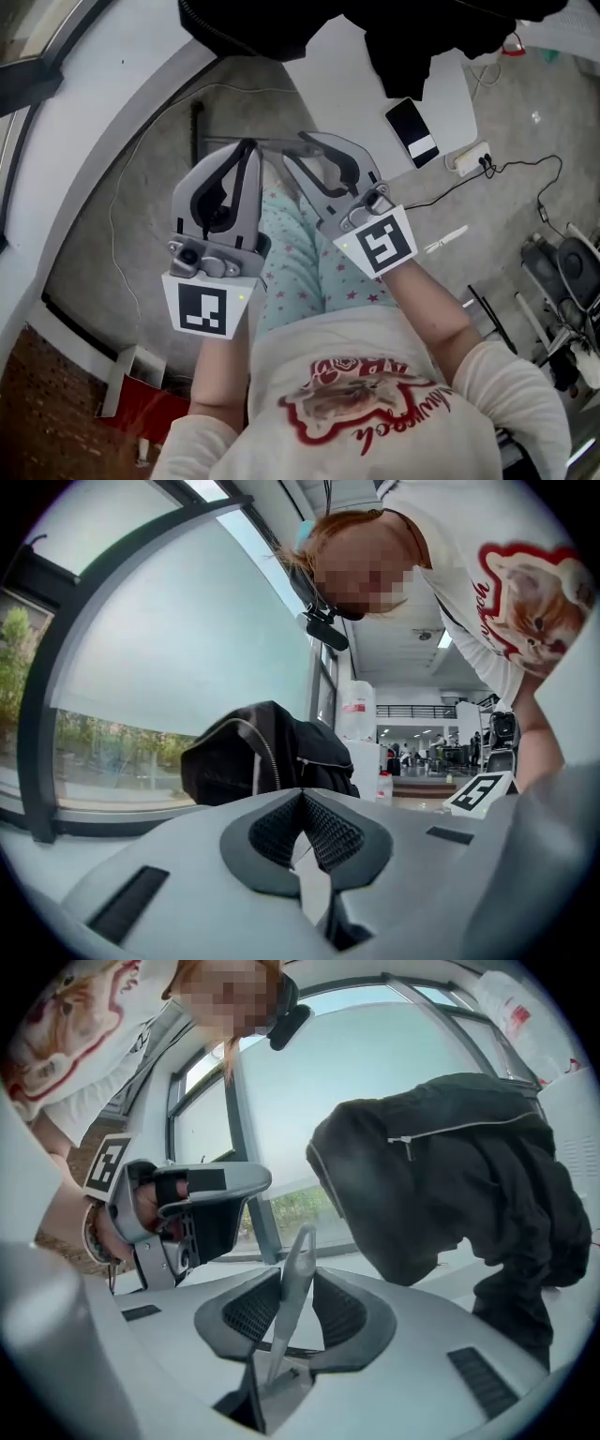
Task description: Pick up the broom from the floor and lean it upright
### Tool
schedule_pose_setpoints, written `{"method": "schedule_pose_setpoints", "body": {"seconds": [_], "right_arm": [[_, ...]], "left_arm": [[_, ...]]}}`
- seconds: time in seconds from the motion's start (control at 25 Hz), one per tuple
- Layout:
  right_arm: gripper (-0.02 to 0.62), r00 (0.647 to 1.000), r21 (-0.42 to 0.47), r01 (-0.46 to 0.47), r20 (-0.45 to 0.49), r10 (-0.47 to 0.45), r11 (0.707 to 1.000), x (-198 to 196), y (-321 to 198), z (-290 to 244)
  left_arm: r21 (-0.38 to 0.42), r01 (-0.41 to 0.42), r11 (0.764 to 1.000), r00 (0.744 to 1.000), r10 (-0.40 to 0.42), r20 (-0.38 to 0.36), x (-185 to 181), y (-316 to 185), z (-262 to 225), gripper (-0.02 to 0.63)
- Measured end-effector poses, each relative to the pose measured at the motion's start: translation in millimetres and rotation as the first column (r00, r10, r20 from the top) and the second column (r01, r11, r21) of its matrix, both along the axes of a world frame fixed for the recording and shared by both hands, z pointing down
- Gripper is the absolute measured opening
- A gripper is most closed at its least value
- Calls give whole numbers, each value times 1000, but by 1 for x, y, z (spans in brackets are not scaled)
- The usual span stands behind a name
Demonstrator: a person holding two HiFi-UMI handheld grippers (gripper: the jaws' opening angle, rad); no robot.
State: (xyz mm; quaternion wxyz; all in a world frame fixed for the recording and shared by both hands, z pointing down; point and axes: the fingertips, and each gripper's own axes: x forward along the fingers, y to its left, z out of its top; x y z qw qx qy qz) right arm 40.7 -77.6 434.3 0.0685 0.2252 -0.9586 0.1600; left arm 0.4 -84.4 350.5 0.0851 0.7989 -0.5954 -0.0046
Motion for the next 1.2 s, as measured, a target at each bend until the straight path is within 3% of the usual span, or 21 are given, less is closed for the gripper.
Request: {"method": "schedule_pose_setpoints", "body": {"seconds": [0.16,0.32,0.44,0.72,1.2], "right_arm": [[115,997,17,66,27,-66,998,-41,8,-19],[110,984,57,171,38,-174,984,-83,19,-37],[109,979,77,201,31,-203,977,-111,26,-48],[106,981,63,191,12,-192,980,-169,31,-70],[106,997,117,51,-63,-43,992,-243,23,-99]], "left_arm": [[8,104,995,995,-104,10,-44,23,-6,21],[20,229,973,973,-229,22,-87,45,-14,21],[24,279,960,960,-279,21,-115,61,-18,21],[23,367,930,930,-367,23,-185,93,-26,21],[74,372,925,926,-375,34,-258,122,-57,21]]}}
